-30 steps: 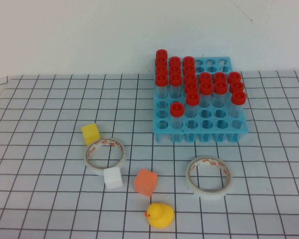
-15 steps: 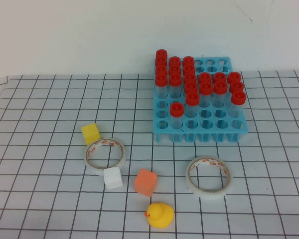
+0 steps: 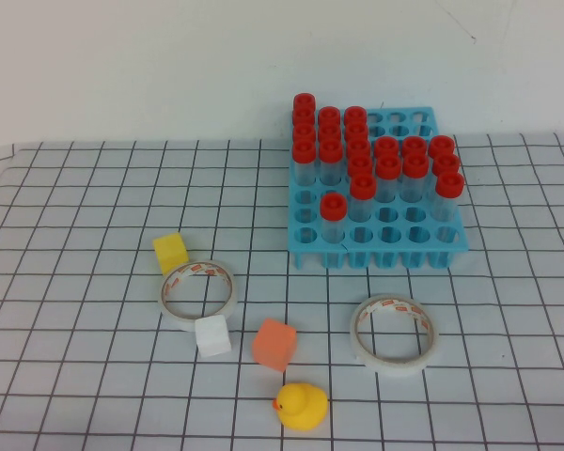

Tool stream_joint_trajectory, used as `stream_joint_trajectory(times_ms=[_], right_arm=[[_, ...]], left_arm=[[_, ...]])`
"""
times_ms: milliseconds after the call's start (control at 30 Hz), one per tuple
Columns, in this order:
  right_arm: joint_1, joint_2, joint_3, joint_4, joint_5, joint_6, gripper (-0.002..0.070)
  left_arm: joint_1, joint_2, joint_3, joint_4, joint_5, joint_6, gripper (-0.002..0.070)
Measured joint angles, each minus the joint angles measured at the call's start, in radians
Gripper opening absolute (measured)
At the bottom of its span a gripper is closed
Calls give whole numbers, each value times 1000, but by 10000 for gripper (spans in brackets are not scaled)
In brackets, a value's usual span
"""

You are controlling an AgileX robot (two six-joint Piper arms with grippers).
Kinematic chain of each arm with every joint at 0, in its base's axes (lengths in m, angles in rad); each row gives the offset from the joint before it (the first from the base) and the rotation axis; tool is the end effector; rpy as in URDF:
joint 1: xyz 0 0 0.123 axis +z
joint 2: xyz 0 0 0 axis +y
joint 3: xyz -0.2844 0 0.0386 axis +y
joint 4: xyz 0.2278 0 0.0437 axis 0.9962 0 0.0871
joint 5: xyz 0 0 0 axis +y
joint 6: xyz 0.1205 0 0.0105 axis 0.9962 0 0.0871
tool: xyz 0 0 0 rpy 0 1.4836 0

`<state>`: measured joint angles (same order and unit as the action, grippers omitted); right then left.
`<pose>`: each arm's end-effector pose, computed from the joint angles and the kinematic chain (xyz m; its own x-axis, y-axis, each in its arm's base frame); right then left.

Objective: Place the test tubes

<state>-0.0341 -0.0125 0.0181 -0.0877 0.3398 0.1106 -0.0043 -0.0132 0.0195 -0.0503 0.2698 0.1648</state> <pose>0.0600 -0.0056 0.1697 -0.2522 0.0365 -0.9670 0.0694 0.9974 0.0196 0.0620 -0.0019 0.1774 -0.1842 0.1168 -0.9759 0.0391 0.9930 0.1115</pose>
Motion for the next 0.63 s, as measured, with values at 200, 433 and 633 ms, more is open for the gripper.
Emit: stream_joint_trajectory(times_ms=[200,433,633], right_arm=[[0,0,0,0,0,0,-1],[0,0,0,0,0,0,-1],[0,0,0,0,0,0,-1]], left_arm=[[-30,0,0,0,7,-12,-1],[-32,0,0,0,17,-12,-1],[-32,0,0,0,19,-12,-1]])
